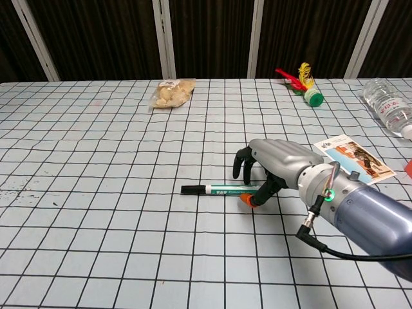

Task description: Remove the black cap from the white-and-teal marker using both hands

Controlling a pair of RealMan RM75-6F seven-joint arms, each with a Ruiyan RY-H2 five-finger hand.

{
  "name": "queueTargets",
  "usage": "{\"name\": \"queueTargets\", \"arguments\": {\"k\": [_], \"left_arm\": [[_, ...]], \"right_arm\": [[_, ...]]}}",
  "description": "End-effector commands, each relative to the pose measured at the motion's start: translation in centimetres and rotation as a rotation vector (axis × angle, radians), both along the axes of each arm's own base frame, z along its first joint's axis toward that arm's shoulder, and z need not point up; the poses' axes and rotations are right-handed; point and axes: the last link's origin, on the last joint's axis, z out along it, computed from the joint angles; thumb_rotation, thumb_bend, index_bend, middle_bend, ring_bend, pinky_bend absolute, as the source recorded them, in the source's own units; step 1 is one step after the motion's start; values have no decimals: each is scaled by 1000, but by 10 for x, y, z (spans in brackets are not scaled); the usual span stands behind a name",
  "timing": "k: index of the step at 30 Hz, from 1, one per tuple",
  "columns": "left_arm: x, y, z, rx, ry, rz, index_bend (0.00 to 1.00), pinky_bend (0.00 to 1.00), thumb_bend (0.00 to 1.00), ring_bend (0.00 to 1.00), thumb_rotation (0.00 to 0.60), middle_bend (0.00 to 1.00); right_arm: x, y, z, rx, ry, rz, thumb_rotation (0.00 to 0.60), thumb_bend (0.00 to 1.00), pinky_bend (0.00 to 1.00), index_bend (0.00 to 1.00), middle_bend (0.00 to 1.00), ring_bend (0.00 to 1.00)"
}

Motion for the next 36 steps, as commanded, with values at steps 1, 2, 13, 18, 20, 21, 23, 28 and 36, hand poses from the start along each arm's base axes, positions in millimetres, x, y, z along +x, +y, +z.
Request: {"name": "queueTargets", "arguments": {"k": [1,2,13,18,20,21,23,28,36], "left_arm": [[-1,0,0,0,-1,2,23,0,343,0,600,0],[-1,1,0,0,-1,2,23,0,343,0,600,0],[0,1,1,6,1,6,23,0,343,0,600,0],[-1,0,2,10,3,12,23,0,343,0,600,0],[-1,-1,2,13,4,15,24,0,343,0,600,0],[-2,-1,2,15,3,17,24,0,343,0,600,0],[-2,-1,3,19,2,20,24,0,343,0,600,0],[-5,1,4,21,-3,29,24,0,344,0,600,0],[-6,0,6,30,-9,30,24,0,343,0,600,0]], "right_arm": [[-1,0,-1,2,1,-2,600,353,128,405,454,224],[-2,1,-2,3,1,-2,600,353,128,405,454,224],[-3,2,-8,-1,-11,22,600,380,128,399,467,244],[-1,1,-10,-6,-25,37,600,394,128,399,492,273],[-1,1,-11,-7,-30,41,600,396,128,399,497,280],[-1,1,-12,-6,-33,42,600,396,128,399,498,281],[-2,1,-14,-4,-33,45,600,396,128,399,499,284],[-2,2,-16,-3,-39,53,600,396,128,399,499,284],[-2,1,-15,-7,-43,64,600,446,128,399,509,301]]}}
